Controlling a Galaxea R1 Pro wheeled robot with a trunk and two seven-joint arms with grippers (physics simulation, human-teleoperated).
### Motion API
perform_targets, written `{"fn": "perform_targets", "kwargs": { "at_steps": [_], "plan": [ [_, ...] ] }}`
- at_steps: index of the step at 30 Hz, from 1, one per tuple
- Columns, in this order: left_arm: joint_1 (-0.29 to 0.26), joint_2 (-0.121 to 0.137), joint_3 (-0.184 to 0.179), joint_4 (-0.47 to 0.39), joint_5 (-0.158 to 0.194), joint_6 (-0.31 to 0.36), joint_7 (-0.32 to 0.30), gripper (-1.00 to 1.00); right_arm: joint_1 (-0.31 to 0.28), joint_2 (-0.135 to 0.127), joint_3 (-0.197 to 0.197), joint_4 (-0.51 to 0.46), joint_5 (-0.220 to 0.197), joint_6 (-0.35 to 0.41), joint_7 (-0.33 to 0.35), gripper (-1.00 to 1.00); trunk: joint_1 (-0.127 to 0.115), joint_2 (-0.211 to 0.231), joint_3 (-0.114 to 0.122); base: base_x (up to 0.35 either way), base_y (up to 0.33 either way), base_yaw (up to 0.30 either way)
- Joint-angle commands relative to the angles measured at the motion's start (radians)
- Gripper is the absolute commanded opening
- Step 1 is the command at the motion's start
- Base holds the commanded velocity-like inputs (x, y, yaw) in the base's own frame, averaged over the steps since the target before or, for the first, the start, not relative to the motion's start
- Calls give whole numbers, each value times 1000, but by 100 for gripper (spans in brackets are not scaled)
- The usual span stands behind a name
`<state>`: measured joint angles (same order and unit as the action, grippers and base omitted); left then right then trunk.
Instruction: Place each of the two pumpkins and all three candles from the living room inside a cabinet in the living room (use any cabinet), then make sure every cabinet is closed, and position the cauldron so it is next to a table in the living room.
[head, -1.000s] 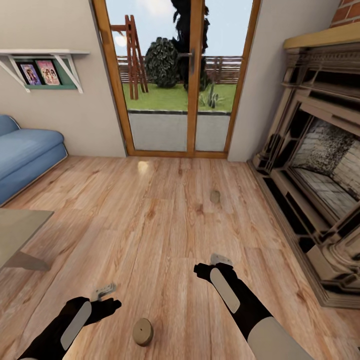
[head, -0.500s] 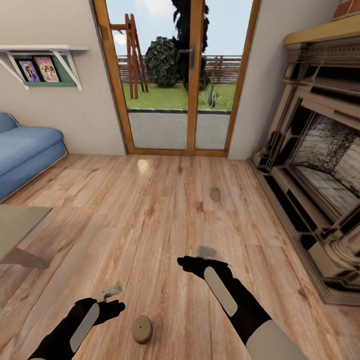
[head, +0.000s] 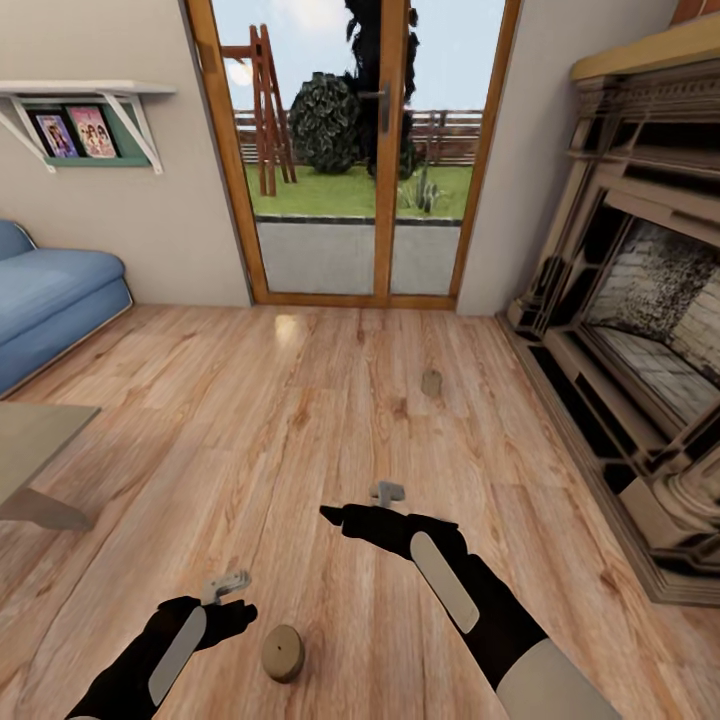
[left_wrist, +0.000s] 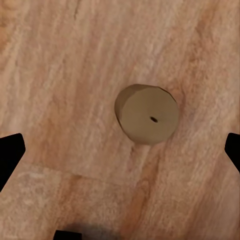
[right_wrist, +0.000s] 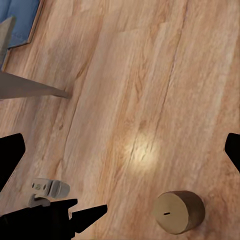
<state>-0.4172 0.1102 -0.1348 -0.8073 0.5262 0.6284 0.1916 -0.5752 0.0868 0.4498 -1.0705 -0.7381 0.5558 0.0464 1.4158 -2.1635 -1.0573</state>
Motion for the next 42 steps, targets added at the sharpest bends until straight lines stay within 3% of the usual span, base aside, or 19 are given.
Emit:
{"fn": "perform_targets", "kwargs": {
  "at_steps": [1, 24, 27, 34, 42],
  "plan": [
    [0, 0, 0, 0, 0, -1, 0, 100, 0, 0, 0, 0, 0, 0, 3, 100, 4, -7, -3, 0, 0, 0],
    [0, -13, -1, 2, 0, -11, 0, 100, 0, 0, -15, 6, -1, -2, 12, 100, 92, -168, -75, 0, 0, 0],
    [0, -15, -11, 2, 0, -16, 0, 100, 0, 0, -15, 6, -1, -2, 12, 100, 104, -189, -85, 0, 0, 0],
    [0, -19, -76, 2, 0, -19, 0, 100, 0, 1, -14, 6, -1, -2, 11, 100, 130, -238, -107, 0, 0, 0],
    [0, -33, -86, 2, 0, -45, 2, 100, 0, 1, -14, 7, 0, -3, 11, 100, 161, -294, -132, 0, 0, 0]
  ]
}}
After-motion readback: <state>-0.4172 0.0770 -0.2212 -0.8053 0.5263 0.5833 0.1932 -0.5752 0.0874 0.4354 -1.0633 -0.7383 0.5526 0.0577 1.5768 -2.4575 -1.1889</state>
